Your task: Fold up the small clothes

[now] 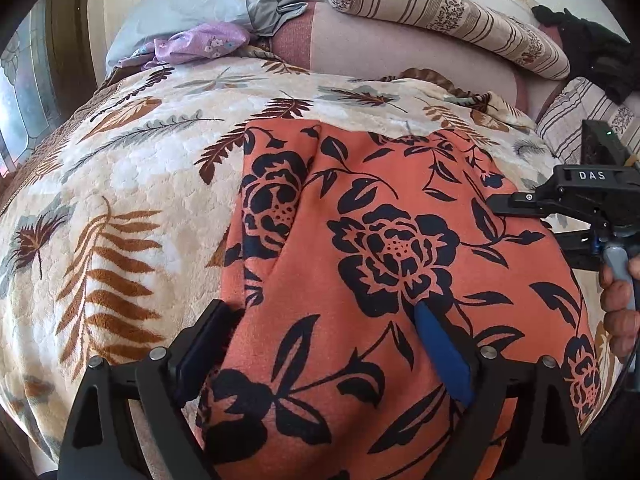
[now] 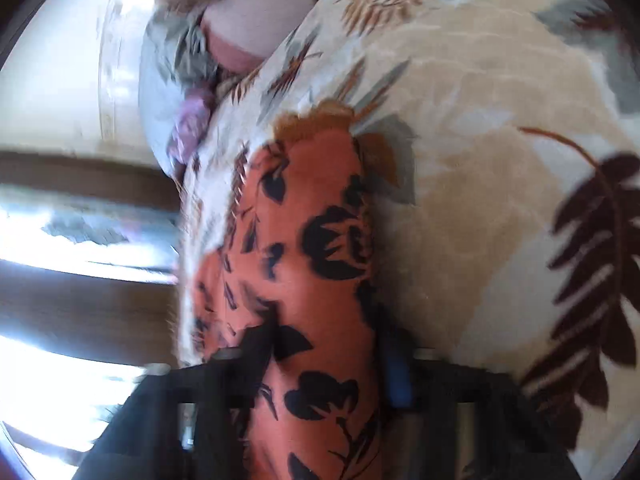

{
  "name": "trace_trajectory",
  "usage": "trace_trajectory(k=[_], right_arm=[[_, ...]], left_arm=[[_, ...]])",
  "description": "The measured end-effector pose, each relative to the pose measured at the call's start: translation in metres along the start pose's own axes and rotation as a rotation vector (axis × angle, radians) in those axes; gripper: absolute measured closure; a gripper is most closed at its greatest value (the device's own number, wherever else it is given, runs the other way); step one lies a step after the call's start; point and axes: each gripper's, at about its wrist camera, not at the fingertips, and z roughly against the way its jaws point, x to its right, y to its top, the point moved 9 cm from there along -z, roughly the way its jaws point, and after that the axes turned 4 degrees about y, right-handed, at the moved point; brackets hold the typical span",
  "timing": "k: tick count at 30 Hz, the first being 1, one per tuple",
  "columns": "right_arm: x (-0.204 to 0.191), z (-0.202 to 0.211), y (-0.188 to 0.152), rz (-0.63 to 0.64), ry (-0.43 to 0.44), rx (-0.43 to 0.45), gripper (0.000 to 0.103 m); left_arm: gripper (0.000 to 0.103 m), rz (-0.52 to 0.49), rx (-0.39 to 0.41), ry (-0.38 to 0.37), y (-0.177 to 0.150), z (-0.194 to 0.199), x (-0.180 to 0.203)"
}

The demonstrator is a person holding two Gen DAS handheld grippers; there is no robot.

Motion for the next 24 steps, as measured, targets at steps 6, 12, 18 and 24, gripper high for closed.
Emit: trace_trajectory(k=[6, 12, 18, 24], right_arm=[[-0.014, 0.027, -0.023, -0.005, -0.017, 0.059, 0.022], [-0.029, 0.018, -0.083, 0.201, -0.150, -0.058, 0.045], [-0.034, 0.046, -0.081, 0.164, -0.173, 0.028, 0.035], [-0.022, 0.127, -0.098, 0.189, -0.282, 0.271, 0.030]], left_arm=[[0.002, 0.096, -0.024, -0.066, -0.003, -0.008, -0.007], [0.002, 0.093, -0.013, -0.062, -0.003, -0.006, -0.006], [0.003, 0.097, 0.069, -0.014, 0.005, 0.017, -0.009], [0.003, -0.029, 0.437, 0.058, 0.027, 0.087, 0.006]])
